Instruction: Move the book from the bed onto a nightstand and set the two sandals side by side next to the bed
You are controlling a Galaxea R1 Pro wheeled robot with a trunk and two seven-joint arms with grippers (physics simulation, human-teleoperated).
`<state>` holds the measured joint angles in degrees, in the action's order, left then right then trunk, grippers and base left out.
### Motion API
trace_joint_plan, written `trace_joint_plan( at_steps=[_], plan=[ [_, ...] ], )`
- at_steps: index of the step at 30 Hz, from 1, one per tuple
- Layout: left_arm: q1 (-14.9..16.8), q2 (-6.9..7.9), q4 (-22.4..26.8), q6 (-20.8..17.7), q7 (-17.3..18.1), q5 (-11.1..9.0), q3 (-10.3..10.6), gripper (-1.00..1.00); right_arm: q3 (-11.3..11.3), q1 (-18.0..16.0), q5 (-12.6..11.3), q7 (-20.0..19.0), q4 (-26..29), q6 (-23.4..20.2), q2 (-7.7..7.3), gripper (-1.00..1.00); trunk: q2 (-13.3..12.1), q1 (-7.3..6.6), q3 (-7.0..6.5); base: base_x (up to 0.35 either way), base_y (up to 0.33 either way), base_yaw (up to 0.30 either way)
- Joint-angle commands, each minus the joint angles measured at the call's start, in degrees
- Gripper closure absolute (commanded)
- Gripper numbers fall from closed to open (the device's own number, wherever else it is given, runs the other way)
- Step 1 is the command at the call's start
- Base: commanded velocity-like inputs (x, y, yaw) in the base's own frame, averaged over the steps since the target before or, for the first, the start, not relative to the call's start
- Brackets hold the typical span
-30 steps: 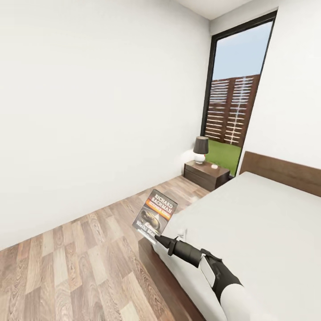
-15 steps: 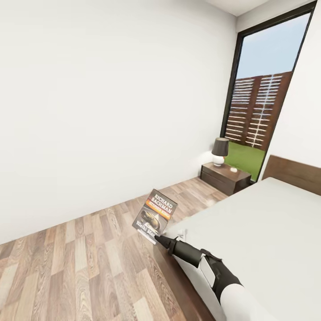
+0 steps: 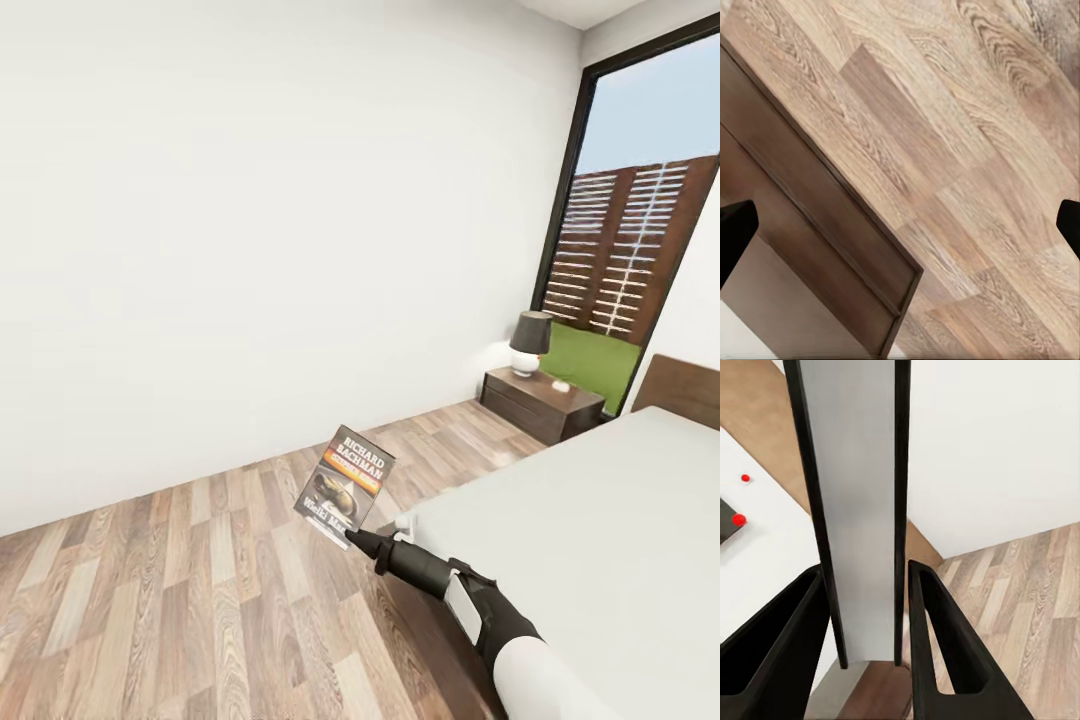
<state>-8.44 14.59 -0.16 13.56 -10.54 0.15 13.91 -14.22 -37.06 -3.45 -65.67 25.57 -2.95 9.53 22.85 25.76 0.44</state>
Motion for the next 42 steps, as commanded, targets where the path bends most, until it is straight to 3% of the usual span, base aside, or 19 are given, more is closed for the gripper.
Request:
trace_joint_plan(
  at_steps=[1, 26, 42],
  plan=[
    [0.00, 0.00, -0.02, 0.15, -0.27, 0.02, 0.42, -1.00, -0.31, -0.03, -0.07, -0.25, 0.00, -0.30, 0.05, 1.00, 0.07, 0.02, 0.04, -0.056, 0.106, 0.144],
    [0.00, -0.22, -0.02, 0.15, -0.27, 0.03, 0.42, -1.00, 0.16, -0.01, -0.20, -0.26, -0.09, -0.30, -0.01, 1.00, 0.07, 0.02, 0.04, -0.009, 0.017, 0.091],
    [0.03, -2.12, 0.01, 0.15, -0.27, 0.10, 0.53, -1.00, 0.95, -0.02, 0.09, -0.17, -2.41, -0.30, -0.12, 1.00, 0.07, 0.02, 0.62, 0.000, 0.000, 0.003]
  ],
)
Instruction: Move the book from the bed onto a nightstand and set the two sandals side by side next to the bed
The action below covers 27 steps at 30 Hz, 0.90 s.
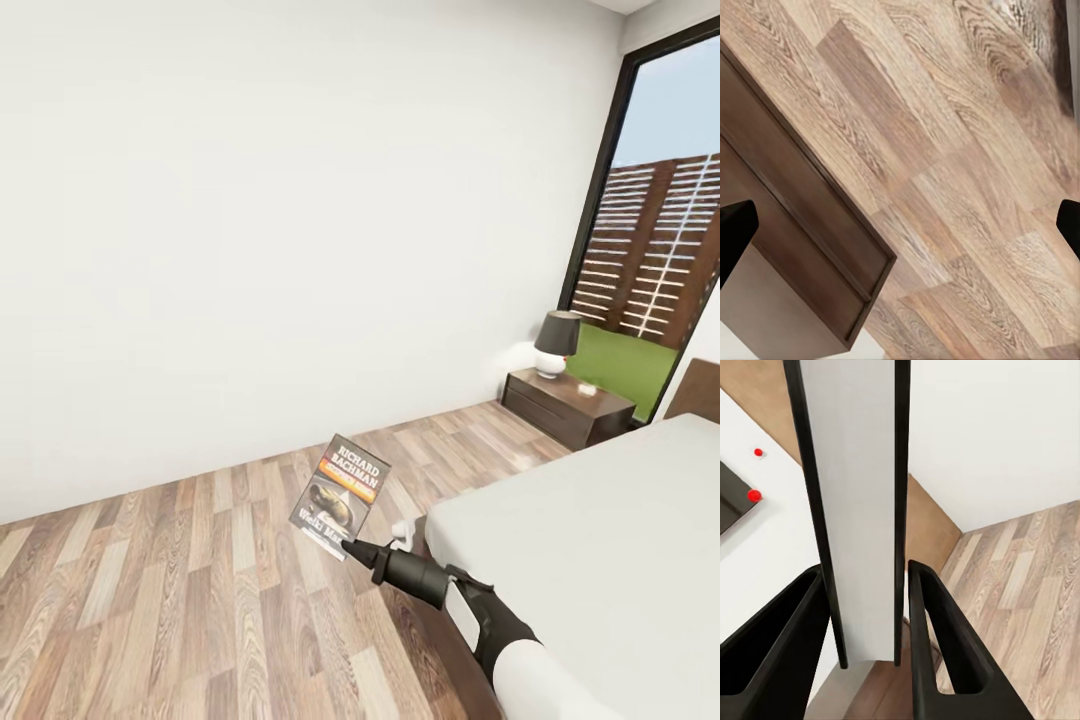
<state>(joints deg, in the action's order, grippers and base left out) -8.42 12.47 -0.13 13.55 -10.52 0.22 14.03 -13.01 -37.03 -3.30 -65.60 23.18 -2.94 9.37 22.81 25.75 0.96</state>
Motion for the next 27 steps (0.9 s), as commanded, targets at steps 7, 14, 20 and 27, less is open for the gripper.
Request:
trace_joint_plan(
  at_steps=[7, 14, 20, 27],
  plan=[
    [0.12, -0.16, 0.06, 0.26, -0.29, 0.04, 0.46, -1.00, -0.16, -0.04, -0.15, -0.14, -0.19, -0.31, 0.08, 1.00, 0.11, 0.03, 0.33, 0.000, 0.000, 0.000],
    [0.21, -0.47, 0.13, 1.28, -0.29, 0.04, 0.47, -1.00, -0.12, -0.04, -0.12, 2.94, -3.03, -0.31, 0.32, 1.00, 0.11, 0.03, 0.37, 0.000, 0.000, 0.000],
    [0.23, -1.26, 0.18, 1.65, -0.29, 0.05, 0.48, -1.00, -0.16, 0.01, -0.14, 4.10, -5.34, -0.31, 0.40, 1.00, 0.11, 0.03, 0.38, 0.000, 0.000, 0.000],
    [0.24, -1.51, 0.37, 1.98, -0.29, 0.05, 0.48, -1.00, -0.10, 0.02, -0.07, 4.88, -10.35, -0.09, 0.63, 1.00, 0.11, 0.03, 0.39, 0.000, 0.000, 0.000]
  ],
)
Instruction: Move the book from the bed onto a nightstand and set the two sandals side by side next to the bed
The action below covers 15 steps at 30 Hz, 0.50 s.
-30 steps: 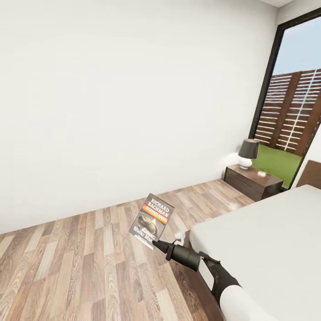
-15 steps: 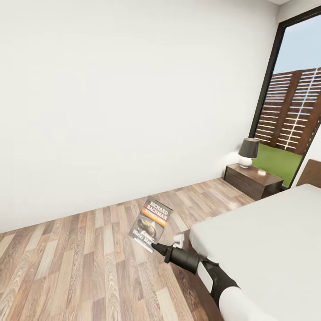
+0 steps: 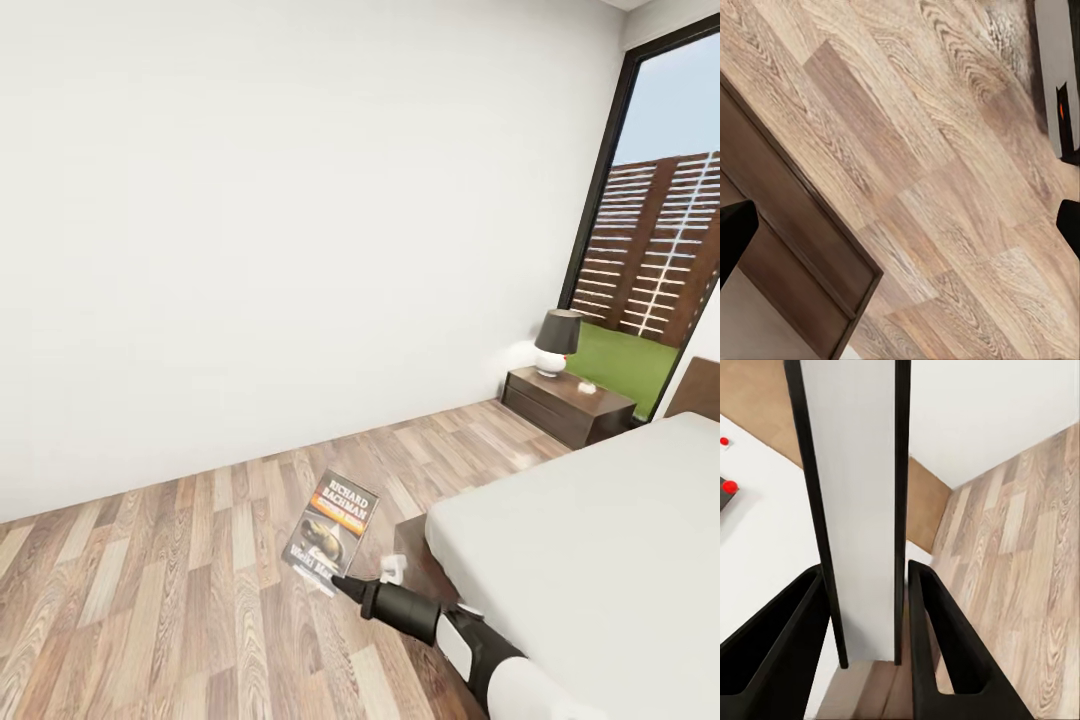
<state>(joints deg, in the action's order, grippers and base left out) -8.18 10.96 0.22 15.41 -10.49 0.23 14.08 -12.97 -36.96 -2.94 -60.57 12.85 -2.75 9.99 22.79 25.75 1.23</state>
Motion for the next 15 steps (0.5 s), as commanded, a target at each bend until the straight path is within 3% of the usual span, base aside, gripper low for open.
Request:
trace_joint_plan(
  at_steps=[1, 15],
  plan=[
    [0.00, -0.01, 0.06, 0.25, -0.32, 0.01, 0.43, -1.00, -0.16, -0.05, -0.44, 0.17, -0.76, -0.26, 0.01, 1.00, 0.12, 0.04, 0.11, 0.000, 0.000, 0.000],
    [0.01, -0.02, 0.16, 1.45, -0.32, -0.05, 0.26, -1.00, -0.17, -0.05, -0.73, 5.86, -6.80, -0.06, 0.01, 1.00, 0.12, 0.04, 0.30, 0.000, 0.000, 0.009]
  ],
)
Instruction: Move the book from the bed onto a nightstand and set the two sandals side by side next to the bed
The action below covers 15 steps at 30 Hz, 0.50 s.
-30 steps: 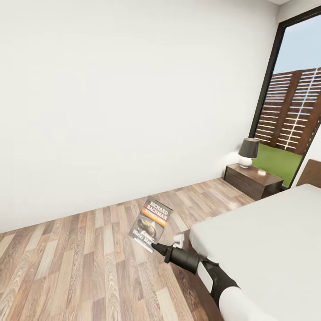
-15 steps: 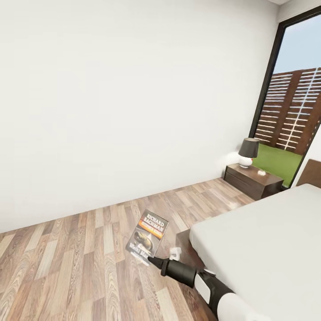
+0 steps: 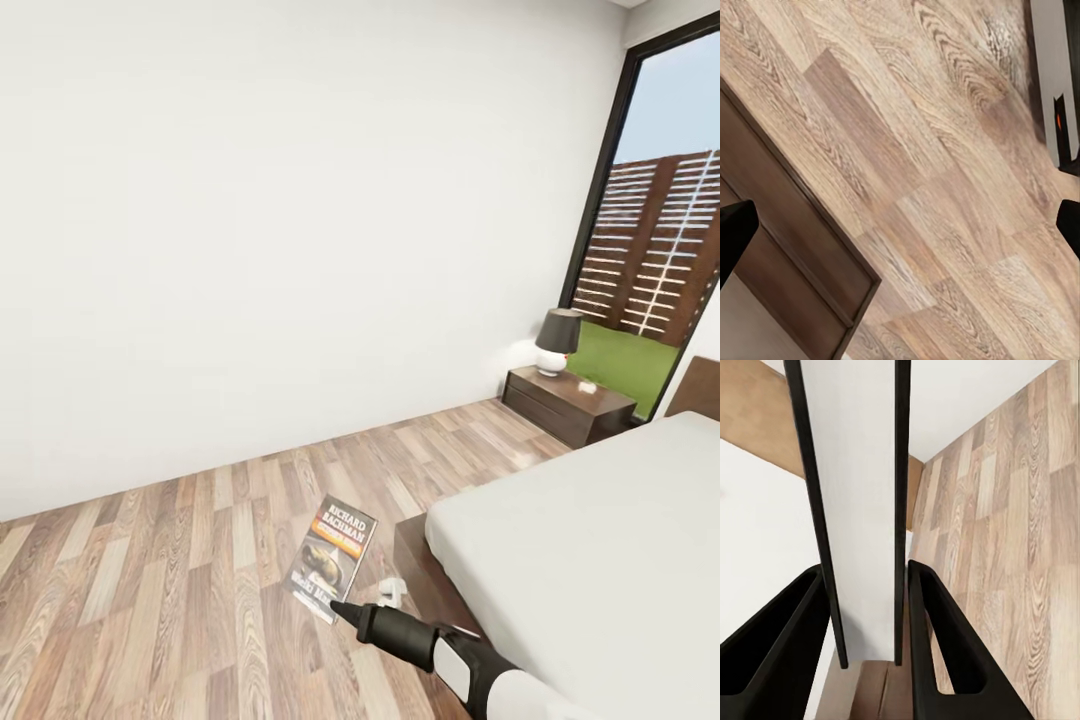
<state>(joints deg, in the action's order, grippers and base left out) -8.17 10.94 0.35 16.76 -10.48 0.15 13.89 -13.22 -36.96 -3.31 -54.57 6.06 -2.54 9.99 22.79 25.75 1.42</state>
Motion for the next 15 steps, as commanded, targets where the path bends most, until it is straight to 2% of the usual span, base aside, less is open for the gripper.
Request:
trace_joint_plan(
  at_steps=[1, 15],
  plan=[
    [0.00, 0.00, 0.04, 0.16, -0.34, 0.02, 0.44, -1.00, 0.09, -0.04, -0.32, -0.03, -0.13, -0.27, 0.00, 1.00, 0.12, 0.03, 0.18, 0.000, 0.000, 0.052],
    [0.00, -0.30, 0.06, 0.45, -0.34, 0.02, 0.43, -1.00, 0.04, 0.02, 0.03, 0.27, -0.73, -0.22, 0.00, 1.00, 0.12, 0.03, 1.21, 0.000, 0.000, 0.062]
  ],
)
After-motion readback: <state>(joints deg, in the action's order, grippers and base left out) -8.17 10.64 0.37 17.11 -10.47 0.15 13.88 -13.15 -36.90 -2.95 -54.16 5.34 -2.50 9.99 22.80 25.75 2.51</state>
